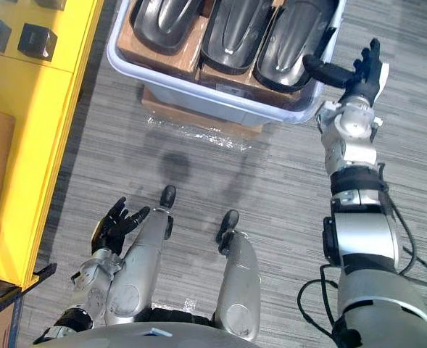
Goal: Walk over and take three plastic housings, then place them on the shelf
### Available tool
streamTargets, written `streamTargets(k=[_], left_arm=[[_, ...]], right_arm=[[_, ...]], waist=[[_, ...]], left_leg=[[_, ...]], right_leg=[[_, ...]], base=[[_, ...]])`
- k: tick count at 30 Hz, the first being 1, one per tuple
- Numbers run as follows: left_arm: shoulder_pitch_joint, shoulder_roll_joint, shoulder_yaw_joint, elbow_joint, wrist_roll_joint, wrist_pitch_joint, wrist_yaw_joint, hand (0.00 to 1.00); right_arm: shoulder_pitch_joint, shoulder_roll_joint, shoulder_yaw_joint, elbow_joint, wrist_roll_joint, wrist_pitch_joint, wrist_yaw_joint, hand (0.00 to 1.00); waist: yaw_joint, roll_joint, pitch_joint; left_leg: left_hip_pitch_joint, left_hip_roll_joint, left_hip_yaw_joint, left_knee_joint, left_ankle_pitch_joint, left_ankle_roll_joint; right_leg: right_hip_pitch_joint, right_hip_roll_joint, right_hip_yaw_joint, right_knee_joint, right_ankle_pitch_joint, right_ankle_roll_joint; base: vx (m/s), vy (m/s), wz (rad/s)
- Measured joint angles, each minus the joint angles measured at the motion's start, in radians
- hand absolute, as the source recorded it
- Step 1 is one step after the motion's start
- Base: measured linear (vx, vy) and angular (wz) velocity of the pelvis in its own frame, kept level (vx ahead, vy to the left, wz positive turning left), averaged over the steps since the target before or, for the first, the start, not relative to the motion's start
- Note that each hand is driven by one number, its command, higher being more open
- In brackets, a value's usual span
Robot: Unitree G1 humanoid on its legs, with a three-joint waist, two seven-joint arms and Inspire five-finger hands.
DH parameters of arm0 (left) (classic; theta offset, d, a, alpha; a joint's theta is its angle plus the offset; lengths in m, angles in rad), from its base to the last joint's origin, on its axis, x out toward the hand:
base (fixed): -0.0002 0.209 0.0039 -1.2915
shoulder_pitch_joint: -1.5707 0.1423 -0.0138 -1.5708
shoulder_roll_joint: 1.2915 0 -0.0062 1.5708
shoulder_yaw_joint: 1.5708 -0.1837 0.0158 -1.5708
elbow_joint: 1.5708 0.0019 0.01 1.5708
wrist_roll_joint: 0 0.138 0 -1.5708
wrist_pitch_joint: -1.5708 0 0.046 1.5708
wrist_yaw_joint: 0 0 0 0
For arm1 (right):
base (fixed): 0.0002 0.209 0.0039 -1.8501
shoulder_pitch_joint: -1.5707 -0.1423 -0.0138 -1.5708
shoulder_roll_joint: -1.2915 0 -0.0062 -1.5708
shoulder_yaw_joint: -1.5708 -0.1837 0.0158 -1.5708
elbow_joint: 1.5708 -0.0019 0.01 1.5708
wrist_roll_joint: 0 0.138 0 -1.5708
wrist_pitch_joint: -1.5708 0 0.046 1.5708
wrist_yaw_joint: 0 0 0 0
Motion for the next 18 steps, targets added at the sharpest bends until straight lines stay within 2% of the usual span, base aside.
streamTargets(k=[10, 11, 14, 18], left_arm=[[0.001, 0.001, 0.008, 0.002, -0.071, -0.003, -0.026, 1.00], [0.002, 0.001, 0.009, 0.005, -0.071, -0.005, -0.026, 1.00], [0.003, 0.001, 0.014, 0.038, -0.072, -0.017, -0.027, 1.00], [0.007, 0.002, 0.014, 0.073, -0.073, -0.029, -0.027, 1.00]], right_arm=[[-0.151, -0.055, 0.218, 0.033, -0.043, 0.141, 0.004, 1.00], [-0.161, -0.073, 0.242, 0.034, -0.051, 0.160, 0.002, 0.00], [-0.202, -0.089, 0.296, 0.088, -0.056, 0.229, -0.023, 0.00], [-0.215, -0.112, 0.350, 0.134, -0.059, 0.261, -0.075, 0.00]], waist=[[0.018, 0.013, 0.015], [0.026, 0.014, 0.015], [0.032, 0.016, 0.016], [0.038, 0.016, 0.017]], left_leg=[[-0.103, -0.002, -0.011, 0.085, -0.018, -0.013], [-0.114, -0.003, -0.014, 0.097, -0.019, -0.015], [-0.128, -0.003, -0.018, 0.112, -0.022, -0.018], [-0.129, -0.003, -0.019, 0.115, -0.027, -0.011]], right_leg=[[-0.118, -0.008, 0.011, 0.125, -0.048, -0.019], [-0.129, -0.008, 0.011, 0.136, -0.050, -0.022], [-0.141, -0.008, 0.009, 0.153, -0.055, -0.026], [-0.141, -0.009, 0.009, 0.158, -0.058, -0.023]], base=[[-0.06, -0.042, 0.01], [-0.04, -0.047, 0.01], [-0.03, -0.037, 0.03], [-0.01, -0.016, 0.01]])
